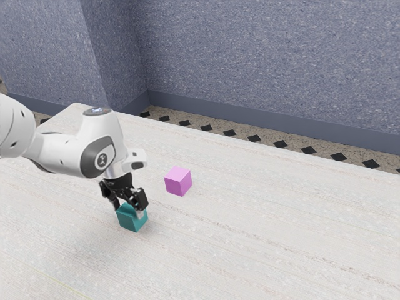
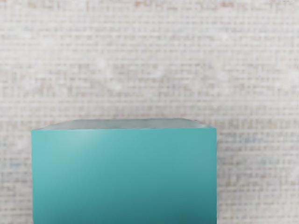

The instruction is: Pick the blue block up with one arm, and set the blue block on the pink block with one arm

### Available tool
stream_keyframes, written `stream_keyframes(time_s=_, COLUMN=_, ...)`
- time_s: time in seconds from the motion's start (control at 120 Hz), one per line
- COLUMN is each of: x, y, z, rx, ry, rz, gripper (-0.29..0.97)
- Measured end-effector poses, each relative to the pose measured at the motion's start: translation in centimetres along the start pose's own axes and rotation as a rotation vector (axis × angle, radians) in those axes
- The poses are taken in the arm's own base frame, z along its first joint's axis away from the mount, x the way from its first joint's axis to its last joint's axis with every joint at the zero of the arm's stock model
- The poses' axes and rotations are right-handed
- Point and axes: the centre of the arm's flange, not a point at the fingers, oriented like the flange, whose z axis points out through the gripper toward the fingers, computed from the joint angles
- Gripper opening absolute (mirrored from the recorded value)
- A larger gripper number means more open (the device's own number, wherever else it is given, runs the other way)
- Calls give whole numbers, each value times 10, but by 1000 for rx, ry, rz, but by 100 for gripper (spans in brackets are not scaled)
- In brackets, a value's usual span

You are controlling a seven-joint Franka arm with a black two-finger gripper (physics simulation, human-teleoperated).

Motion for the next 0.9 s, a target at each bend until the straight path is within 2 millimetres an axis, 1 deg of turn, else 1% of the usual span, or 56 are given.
stream_keyframes(time_s=0.075, x=3, y=0, z=0, rx=1, ry=8, rz=7, gripper=64)
stream_keyframes(time_s=0.175, x=7, y=-6, z=0, rx=2, ry=15, rz=3, gripper=63)
stream_keyframes(time_s=0.425, x=8, y=-1, z=0, rx=1, ry=21, rz=31, gripper=49)
stream_keyframes(time_s=0.558, x=7, y=-2, z=0, rx=-4, ry=19, rz=32, gripper=43)
stream_keyframes(time_s=0.658, x=8, y=1, z=1, rx=-6, ry=19, rz=40, gripper=39)
stream_keyframes(time_s=0.775, x=8, y=1, z=0, rx=-3, ry=20, rz=43, gripper=36)
stream_keyframes(time_s=0.808, x=9, y=1, z=-1, rx=-1, ry=23, rz=44, gripper=35)
stream_keyframes(time_s=0.85, x=14, y=0, z=-8, rx=3, ry=38, rz=45, gripper=33)
stream_keyframes(time_s=0.875, x=18, y=-1, z=-14, rx=6, ry=49, rz=45, gripper=32)
stream_keyframes(time_s=0.9, x=25, y=-2, z=-25, rx=9, ry=67, rz=46, gripper=31)
